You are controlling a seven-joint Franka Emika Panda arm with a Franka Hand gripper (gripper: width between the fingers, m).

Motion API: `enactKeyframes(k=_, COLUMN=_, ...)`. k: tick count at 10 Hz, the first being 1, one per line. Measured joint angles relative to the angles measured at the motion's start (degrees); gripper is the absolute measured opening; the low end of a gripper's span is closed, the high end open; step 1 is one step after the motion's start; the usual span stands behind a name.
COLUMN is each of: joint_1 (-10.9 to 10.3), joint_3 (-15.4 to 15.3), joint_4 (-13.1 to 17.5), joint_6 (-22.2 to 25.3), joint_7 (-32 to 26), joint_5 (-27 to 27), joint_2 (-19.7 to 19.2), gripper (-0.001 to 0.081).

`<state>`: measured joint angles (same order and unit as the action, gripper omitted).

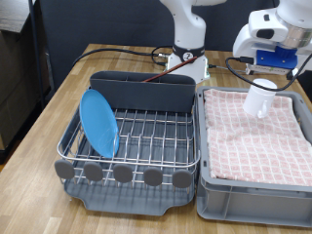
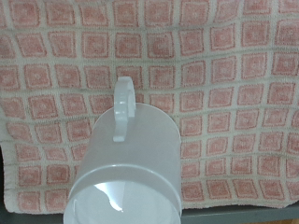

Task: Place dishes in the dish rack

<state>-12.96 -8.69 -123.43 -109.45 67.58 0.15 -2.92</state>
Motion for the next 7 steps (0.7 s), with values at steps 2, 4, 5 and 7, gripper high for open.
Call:
enactKeyframes(k=2, joint_1=0.0, joint_3=0.0, joint_4=0.5, joint_6=2.3, joint_7=0.4, joint_5=0.4, joint_2=-0.1, gripper=0.0803)
enactKeyframes(k=4, joint_1=-0.1, joint_3=-0.3, joint_4=2.2, joint_6=4.8, joint_7=0.5, joint_5=0.9, joint_2=-1.2, gripper=0.0803)
enactKeyframes(k=5, joint_1=-0.1, joint_3=-0.4, joint_4=3.1, joint_6=5.4, joint_7=0.5, joint_5=0.9, joint_2=-2.2, gripper=0.0803)
enactKeyframes(k=7, joint_1=-0.1, joint_3=-0.6, joint_4=4.5, joint_6=5.6, joint_7=0.4, joint_5=0.9, joint_2=-4.3, gripper=0.0803)
